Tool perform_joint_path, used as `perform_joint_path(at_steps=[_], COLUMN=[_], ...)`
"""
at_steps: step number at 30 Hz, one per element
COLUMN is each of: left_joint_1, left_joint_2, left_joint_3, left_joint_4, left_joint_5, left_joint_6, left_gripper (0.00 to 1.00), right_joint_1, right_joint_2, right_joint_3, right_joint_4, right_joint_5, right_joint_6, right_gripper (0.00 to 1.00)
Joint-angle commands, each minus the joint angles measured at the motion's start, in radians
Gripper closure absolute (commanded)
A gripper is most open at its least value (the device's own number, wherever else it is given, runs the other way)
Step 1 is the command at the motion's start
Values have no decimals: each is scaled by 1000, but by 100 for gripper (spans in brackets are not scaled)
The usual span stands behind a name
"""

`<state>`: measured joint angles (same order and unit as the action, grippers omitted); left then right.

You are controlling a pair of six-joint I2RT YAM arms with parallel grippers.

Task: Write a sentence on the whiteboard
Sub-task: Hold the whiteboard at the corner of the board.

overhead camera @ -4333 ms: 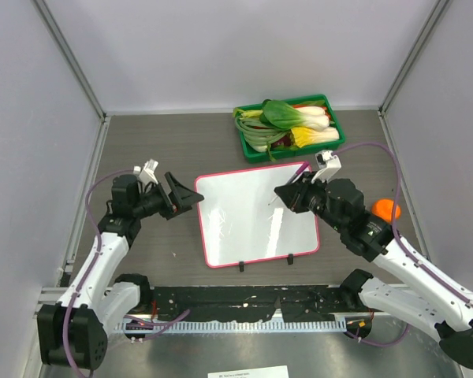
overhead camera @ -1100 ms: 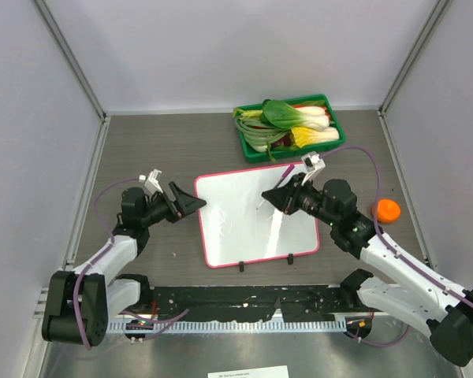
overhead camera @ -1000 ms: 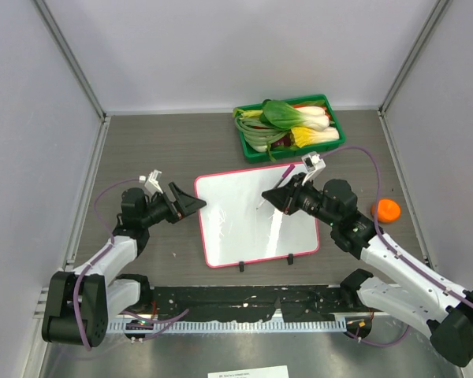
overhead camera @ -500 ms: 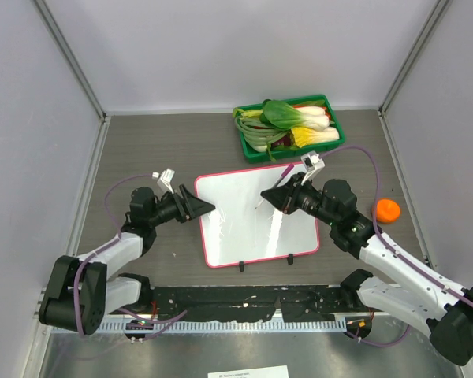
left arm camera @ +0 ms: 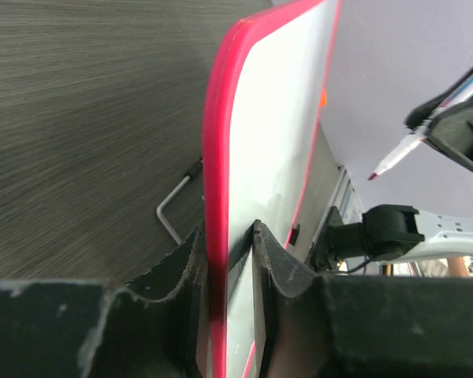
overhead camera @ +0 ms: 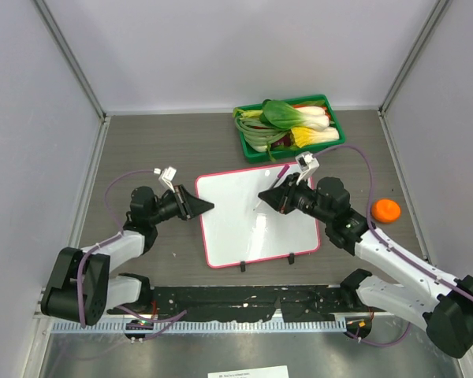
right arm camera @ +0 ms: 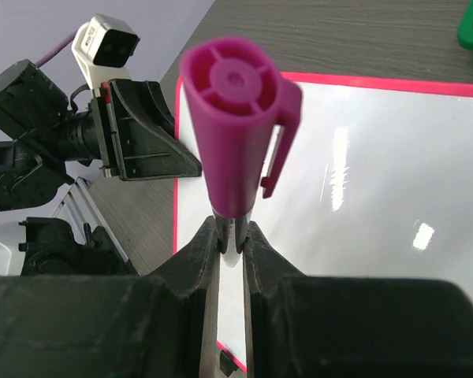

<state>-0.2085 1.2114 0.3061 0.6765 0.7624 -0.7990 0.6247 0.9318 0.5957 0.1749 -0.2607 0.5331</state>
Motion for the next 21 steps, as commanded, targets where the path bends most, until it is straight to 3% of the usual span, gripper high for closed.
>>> perform_joint_path(at_steps=[1,7,17,21], left_joint_1=[-3,-2,-3,-3], left_joint_2=[33,54,-30,-85], left_joint_3=[-7,4,8,-12], left_joint_4=[90,29,-210,-222], left_joint_5=[31,26,-96,-126], left_joint_6=[30,72,179,185], left_gripper=[83,100,100,100], right_joint_1=[18,78,139,148], right_joint_2=[12,42,119,154], right_joint_3=[20,32,65,65], right_joint_4=[84,141,239,316], right_joint_5=[40,139,195,187], right_joint_6=[11,-10,-82,-105], right_gripper=[99,99,99,99])
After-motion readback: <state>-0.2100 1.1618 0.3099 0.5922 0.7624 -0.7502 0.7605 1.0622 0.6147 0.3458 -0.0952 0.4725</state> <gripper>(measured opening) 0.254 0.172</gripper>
